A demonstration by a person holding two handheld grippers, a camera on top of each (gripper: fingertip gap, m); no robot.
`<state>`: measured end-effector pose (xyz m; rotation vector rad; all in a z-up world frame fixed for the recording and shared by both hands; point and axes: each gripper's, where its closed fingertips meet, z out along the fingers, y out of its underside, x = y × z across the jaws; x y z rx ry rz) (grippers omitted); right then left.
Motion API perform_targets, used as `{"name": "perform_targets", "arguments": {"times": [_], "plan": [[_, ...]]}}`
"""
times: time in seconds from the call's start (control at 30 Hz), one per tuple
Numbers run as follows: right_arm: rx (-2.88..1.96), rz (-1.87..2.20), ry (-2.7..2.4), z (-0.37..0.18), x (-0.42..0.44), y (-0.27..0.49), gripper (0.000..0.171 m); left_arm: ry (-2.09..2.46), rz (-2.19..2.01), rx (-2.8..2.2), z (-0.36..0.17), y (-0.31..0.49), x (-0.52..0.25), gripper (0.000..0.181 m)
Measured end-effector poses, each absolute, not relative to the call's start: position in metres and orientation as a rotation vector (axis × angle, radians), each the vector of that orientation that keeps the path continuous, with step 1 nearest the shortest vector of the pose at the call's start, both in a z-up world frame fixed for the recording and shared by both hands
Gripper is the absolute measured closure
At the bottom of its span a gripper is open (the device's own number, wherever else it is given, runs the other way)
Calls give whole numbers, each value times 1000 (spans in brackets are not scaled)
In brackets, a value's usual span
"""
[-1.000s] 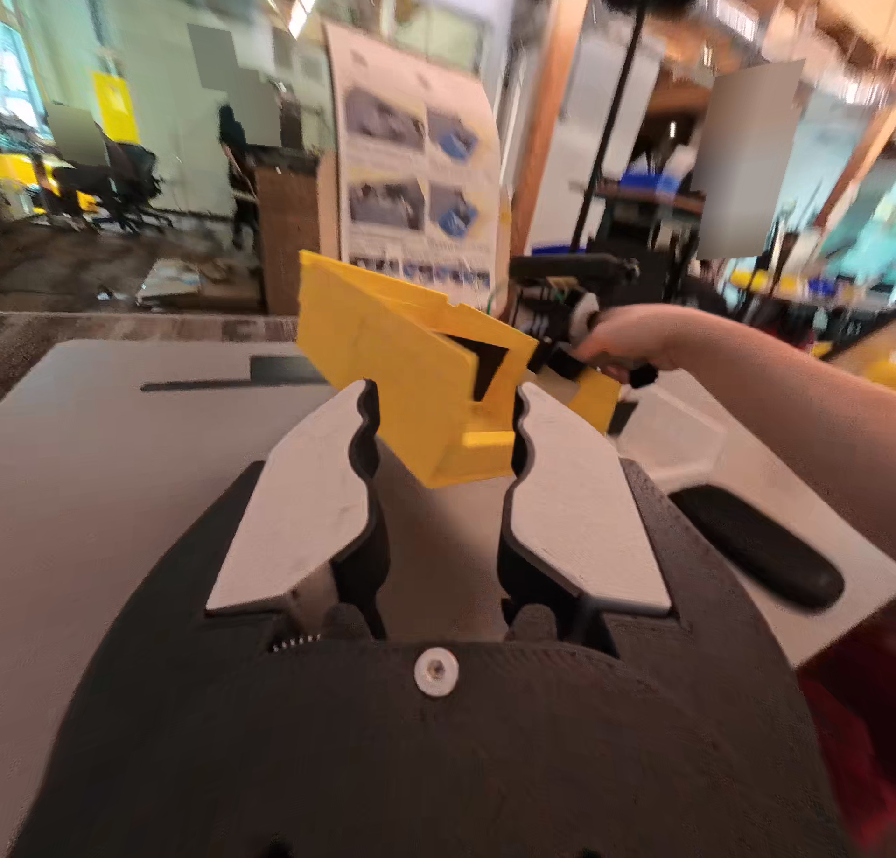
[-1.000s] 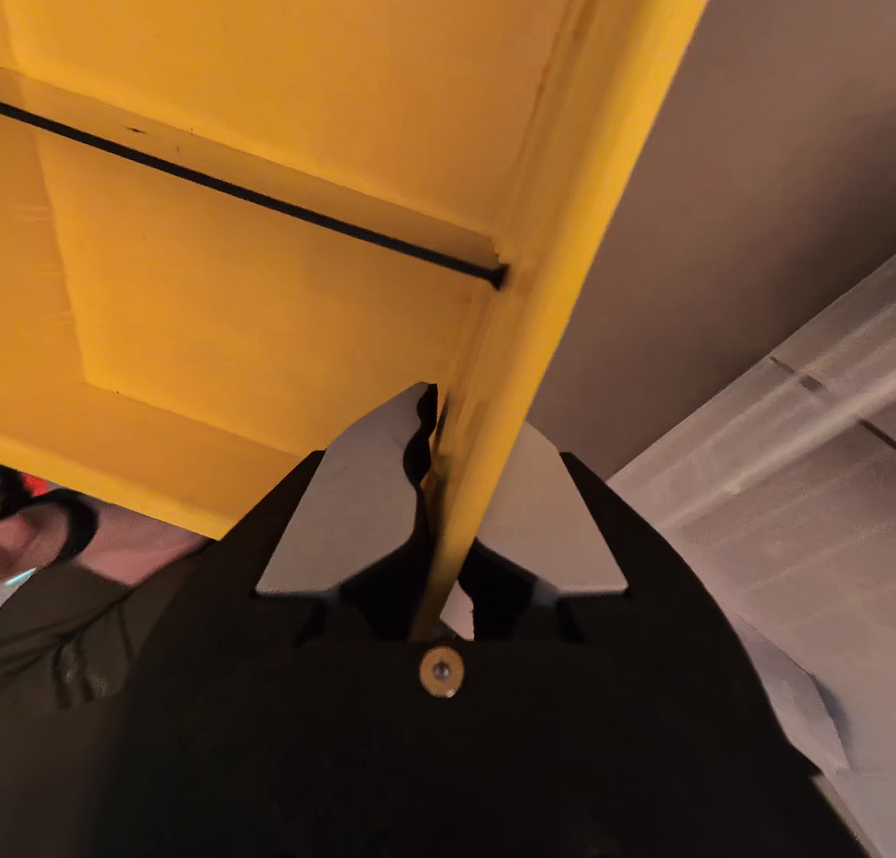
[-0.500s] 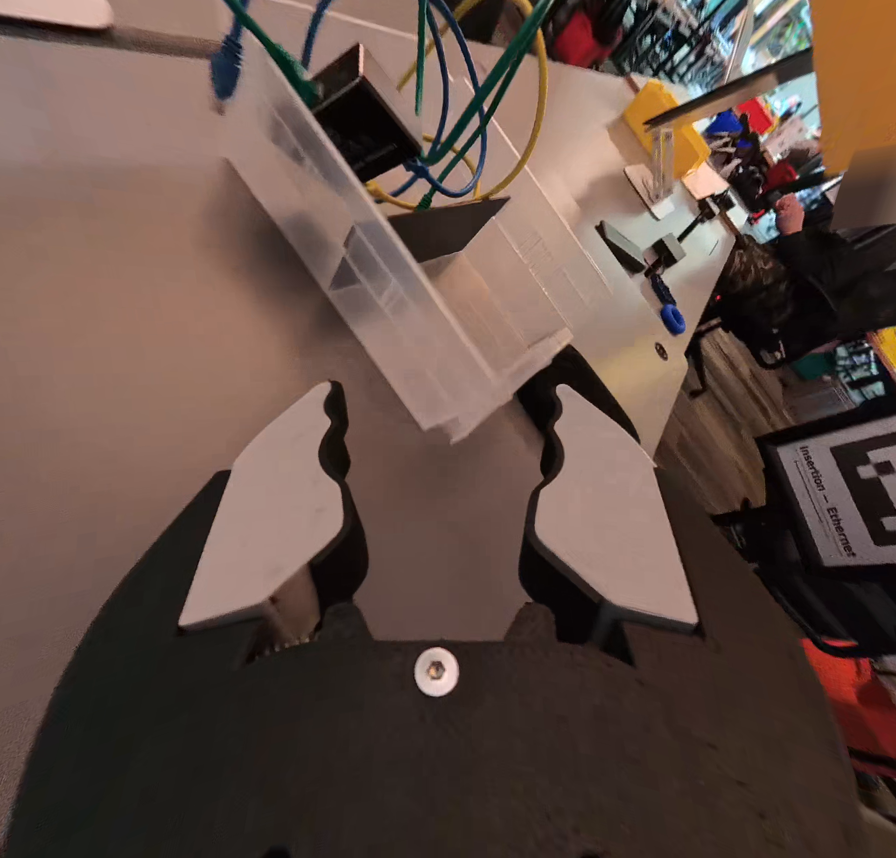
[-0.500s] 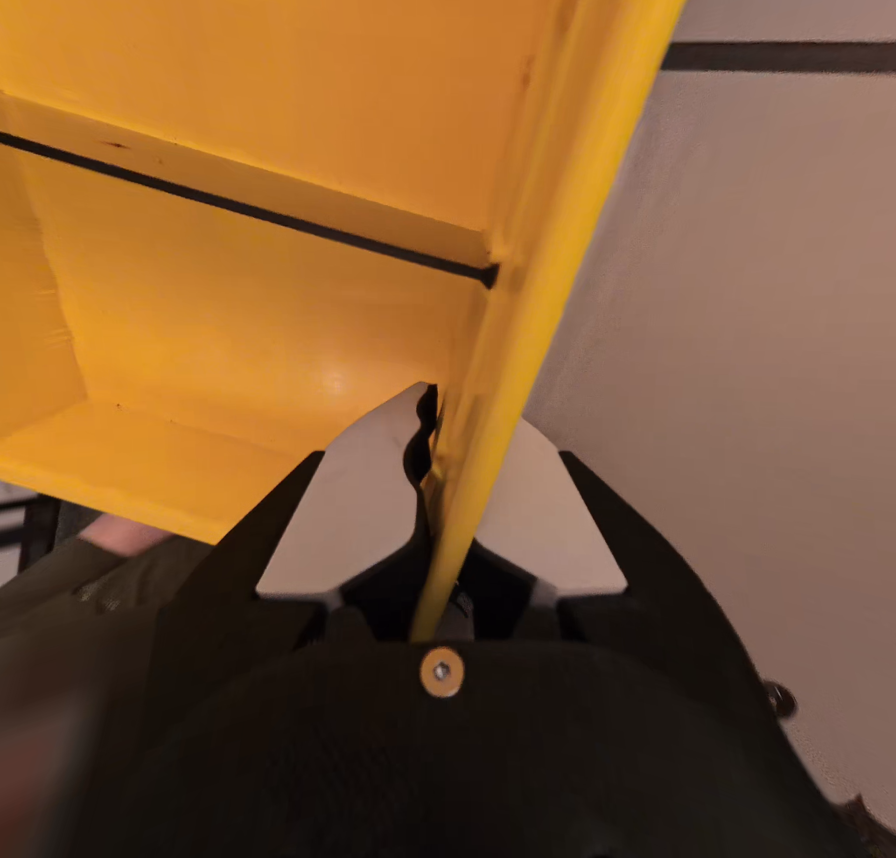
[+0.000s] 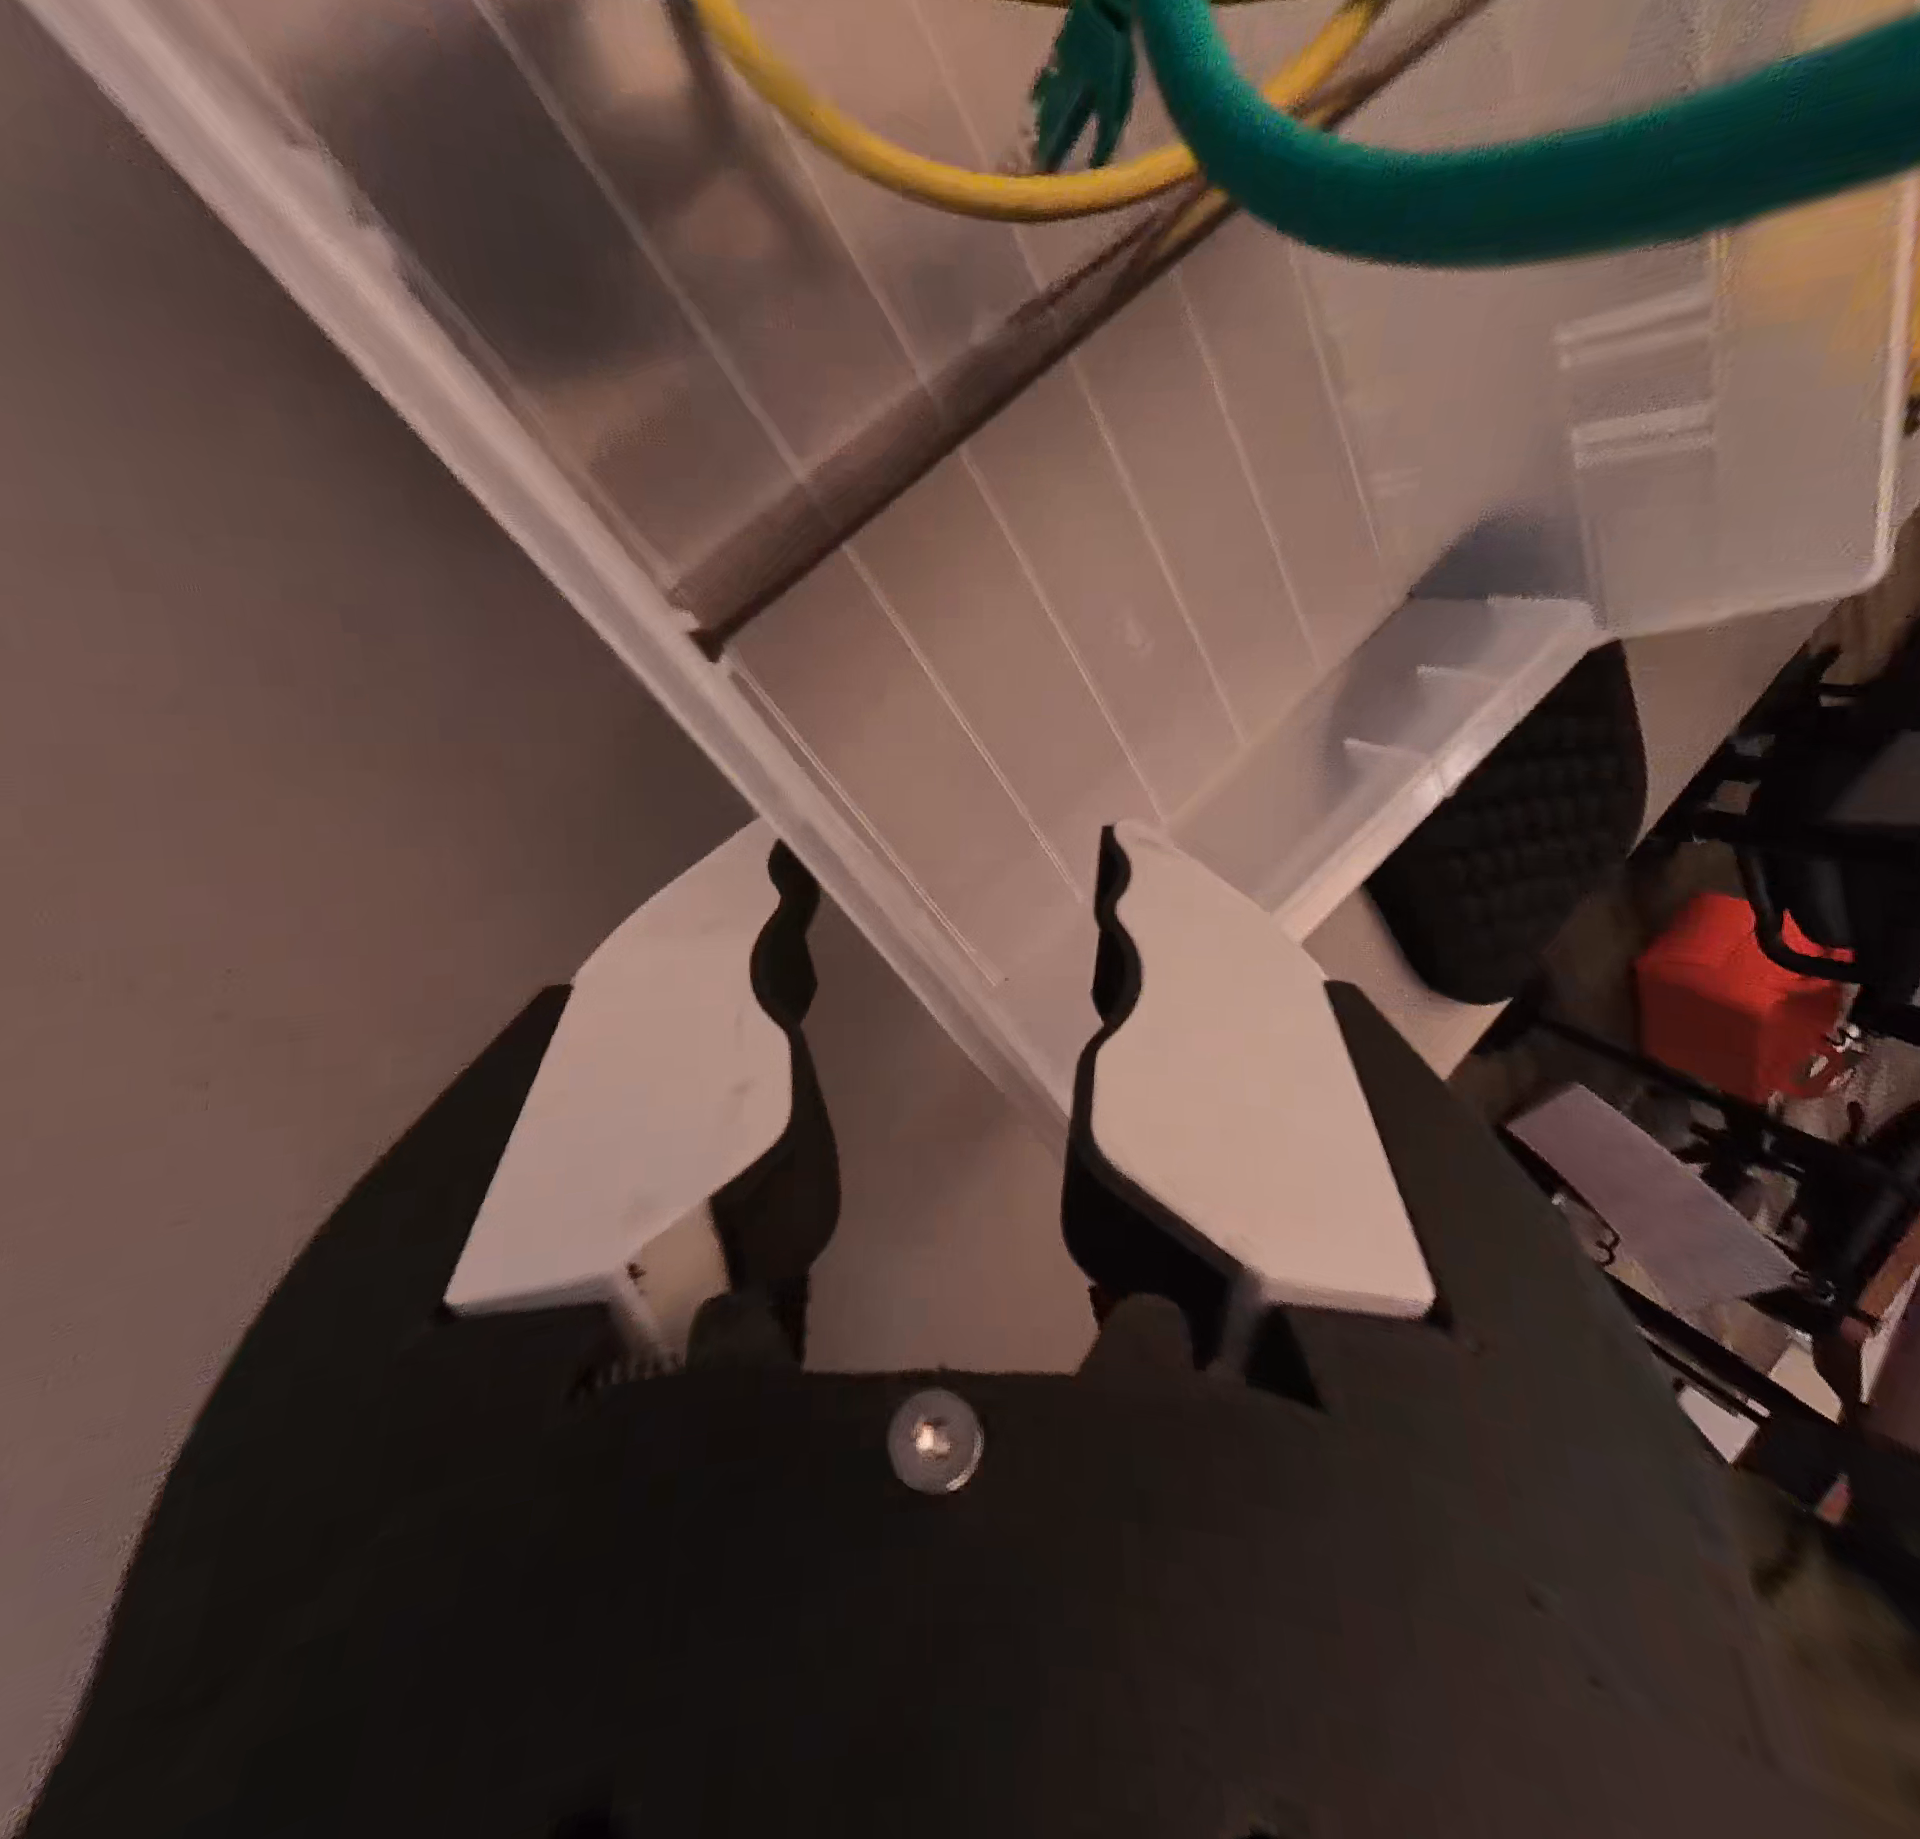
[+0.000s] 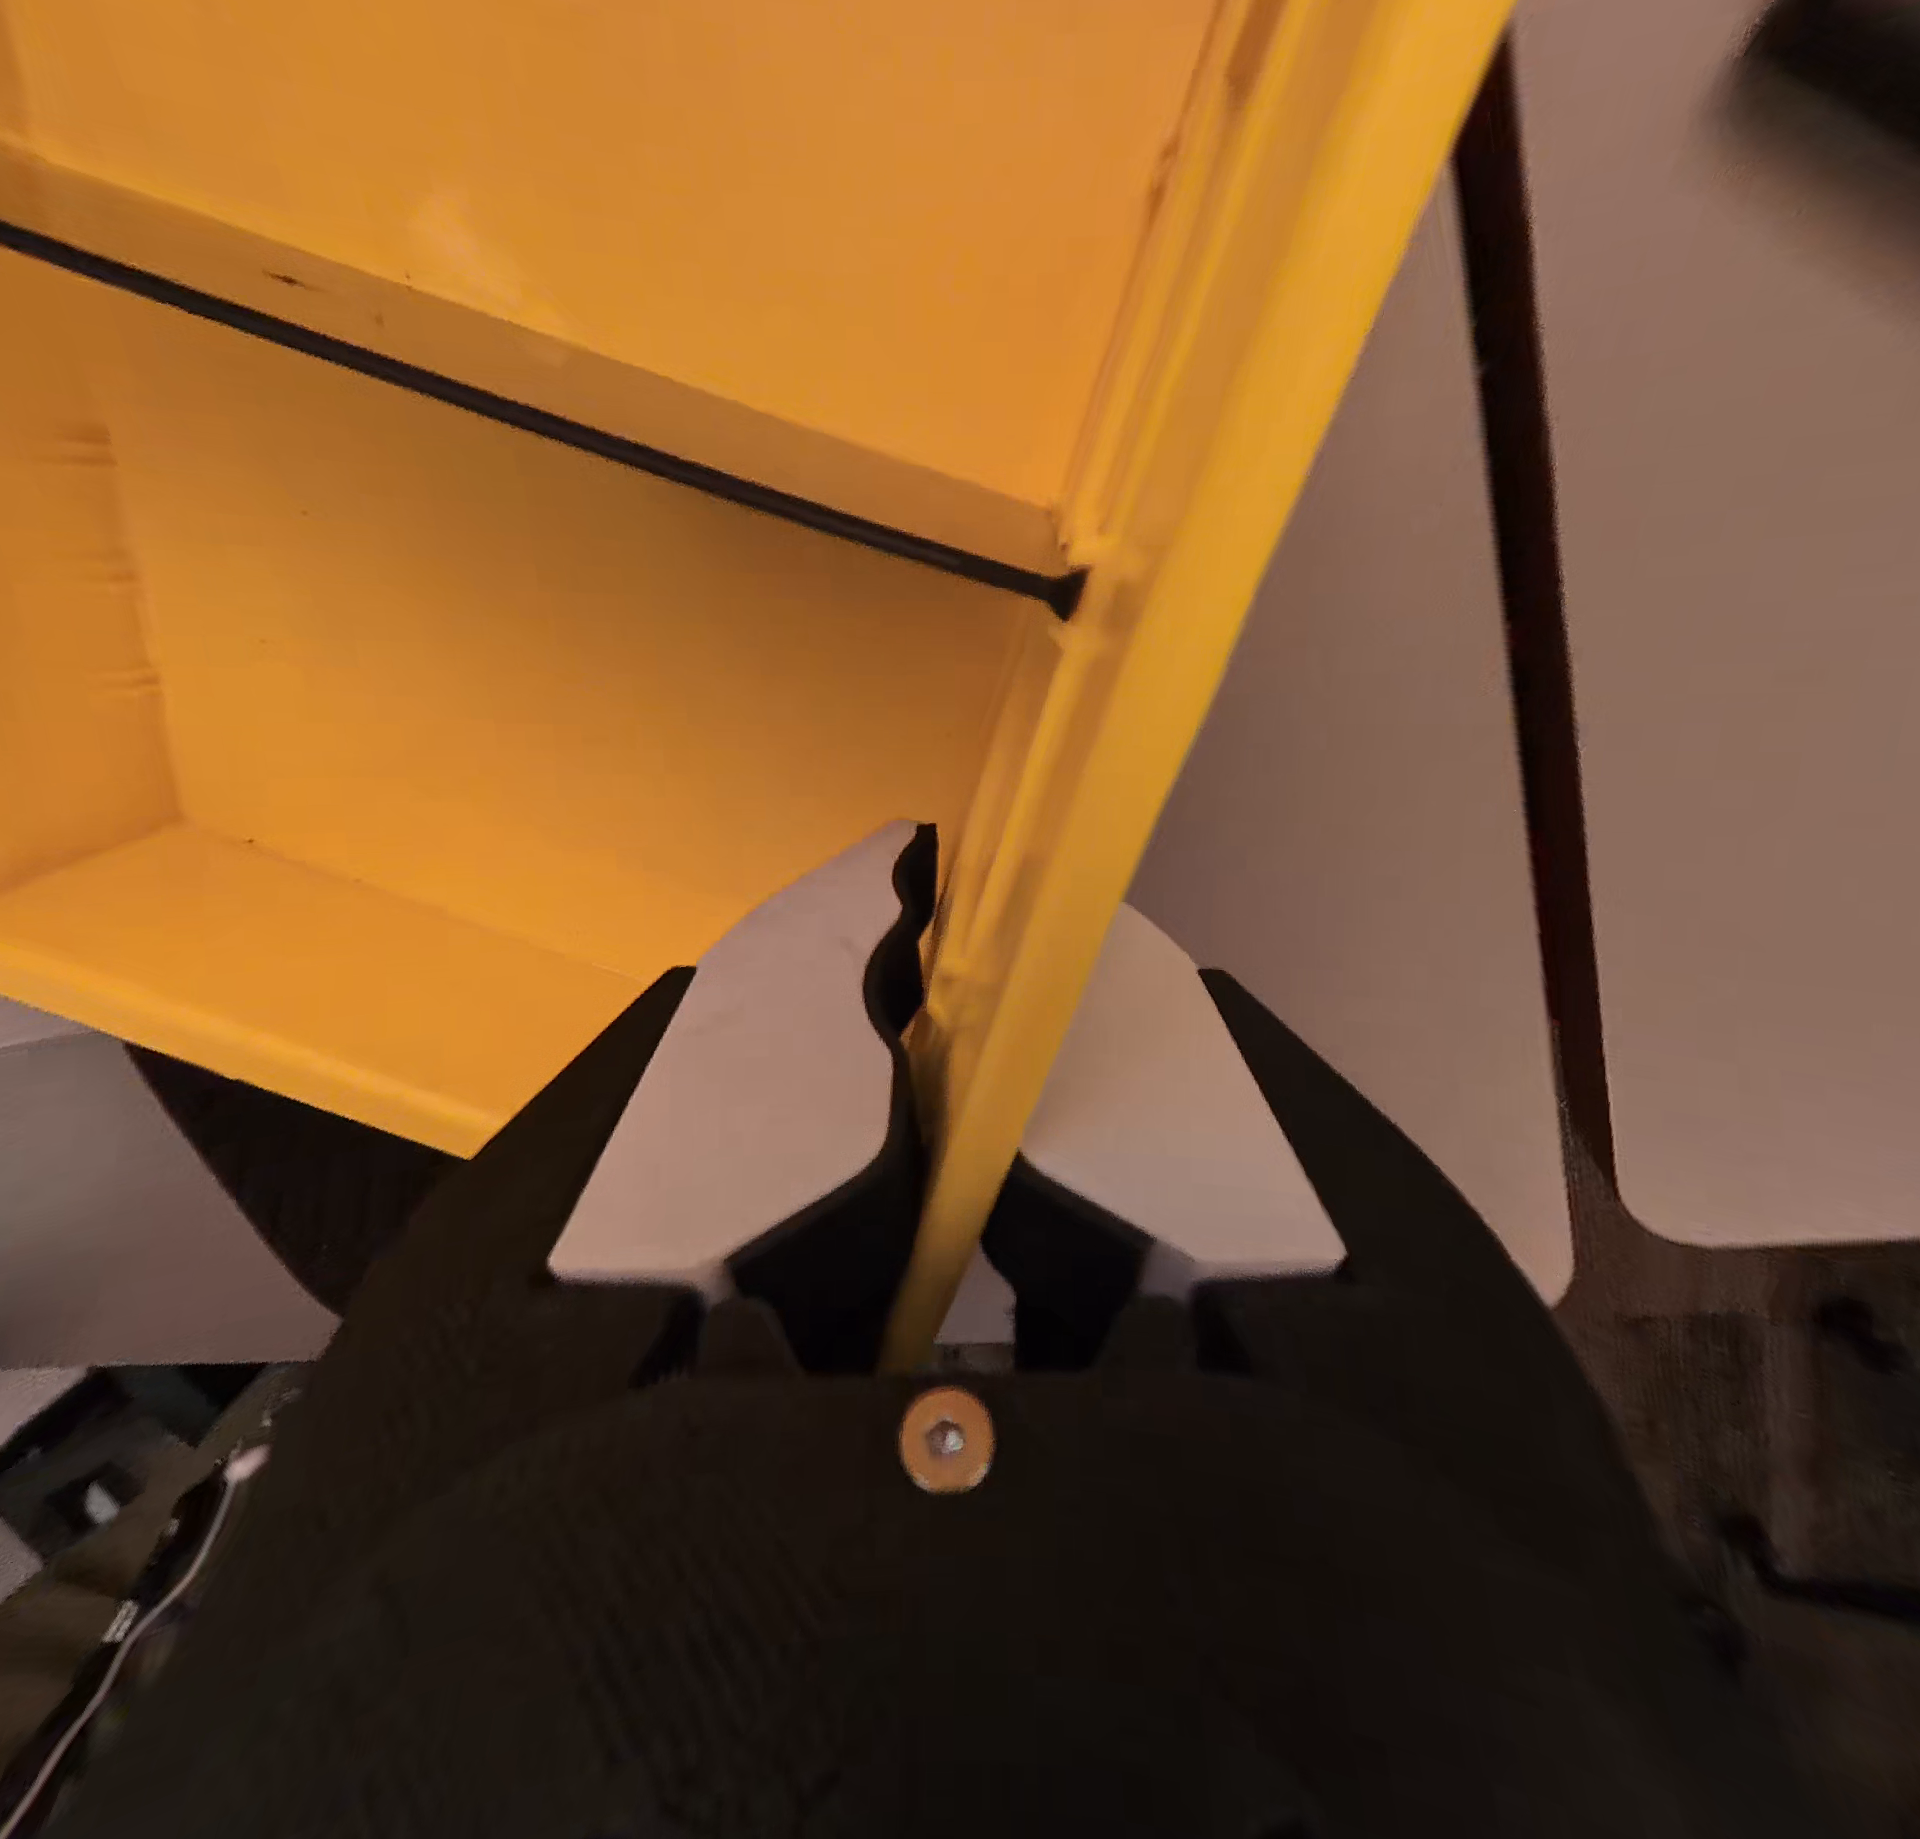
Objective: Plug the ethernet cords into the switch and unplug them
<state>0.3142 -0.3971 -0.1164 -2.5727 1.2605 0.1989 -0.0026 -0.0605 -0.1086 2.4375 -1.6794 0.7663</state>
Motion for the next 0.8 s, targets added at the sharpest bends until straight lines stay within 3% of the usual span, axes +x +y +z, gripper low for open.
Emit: {"name": "perform_targets", "arguments": {"times": [0.17, 0.3, 0.8], "plan": [[-2670, 218, 1157, -138, 304, -376, 166, -1696, 678, 2521, -109, -1, -27, 159], [-2752, 215, 1096, -146, 298, -356, 164, -1698, 619, 2592, -108, 42, -58, 169], [-2814, 206, 981, -145, 282, -287, 164, -1563, 547, 2807, -102, 111, -170, 172]]}}
